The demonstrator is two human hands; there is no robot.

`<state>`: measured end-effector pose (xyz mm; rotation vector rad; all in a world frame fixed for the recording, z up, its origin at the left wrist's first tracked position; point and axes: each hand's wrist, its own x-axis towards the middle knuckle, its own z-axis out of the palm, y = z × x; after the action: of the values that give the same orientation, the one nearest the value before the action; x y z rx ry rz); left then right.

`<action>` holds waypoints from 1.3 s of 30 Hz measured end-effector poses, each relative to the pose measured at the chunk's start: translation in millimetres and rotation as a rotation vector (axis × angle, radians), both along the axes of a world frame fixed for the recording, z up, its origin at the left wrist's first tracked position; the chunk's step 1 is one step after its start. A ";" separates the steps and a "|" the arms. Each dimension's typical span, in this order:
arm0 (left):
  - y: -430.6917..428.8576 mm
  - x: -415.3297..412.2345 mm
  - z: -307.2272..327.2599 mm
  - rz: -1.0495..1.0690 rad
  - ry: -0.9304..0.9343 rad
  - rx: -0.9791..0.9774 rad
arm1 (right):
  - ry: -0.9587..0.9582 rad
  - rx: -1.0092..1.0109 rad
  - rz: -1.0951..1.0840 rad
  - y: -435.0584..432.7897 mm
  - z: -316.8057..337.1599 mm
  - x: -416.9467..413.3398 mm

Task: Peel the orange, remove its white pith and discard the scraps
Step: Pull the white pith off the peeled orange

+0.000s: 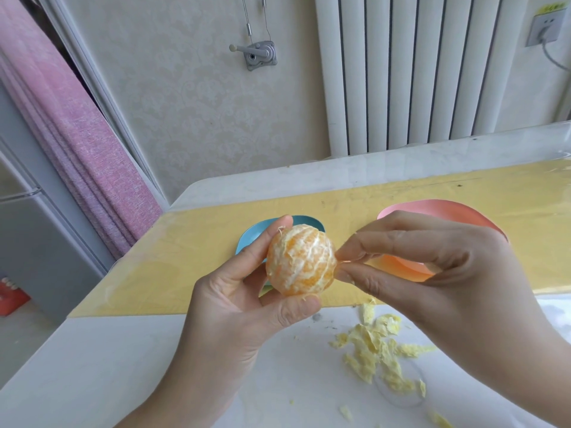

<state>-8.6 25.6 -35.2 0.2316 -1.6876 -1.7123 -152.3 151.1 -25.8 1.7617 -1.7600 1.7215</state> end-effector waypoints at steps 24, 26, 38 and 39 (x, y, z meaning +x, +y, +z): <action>1.9 0.8 2.1 -0.034 -0.021 0.043 | 0.009 -0.069 -0.045 0.4 -1.5 4.2; 0.7 0.9 3.1 -0.038 -0.024 0.037 | -0.019 -0.056 -0.016 0.7 -0.6 3.4; -1.3 0.6 4.3 -0.170 -0.041 0.207 | -0.075 -0.020 0.116 0.5 -5.2 1.4; -1.2 0.6 4.2 -0.220 -0.039 0.260 | -0.085 -0.029 0.112 -0.5 -6.2 1.8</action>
<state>-8.0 24.5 -31.0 0.2054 -1.5625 -2.1055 -150.5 150.6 -31.9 1.8343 -1.6886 1.8819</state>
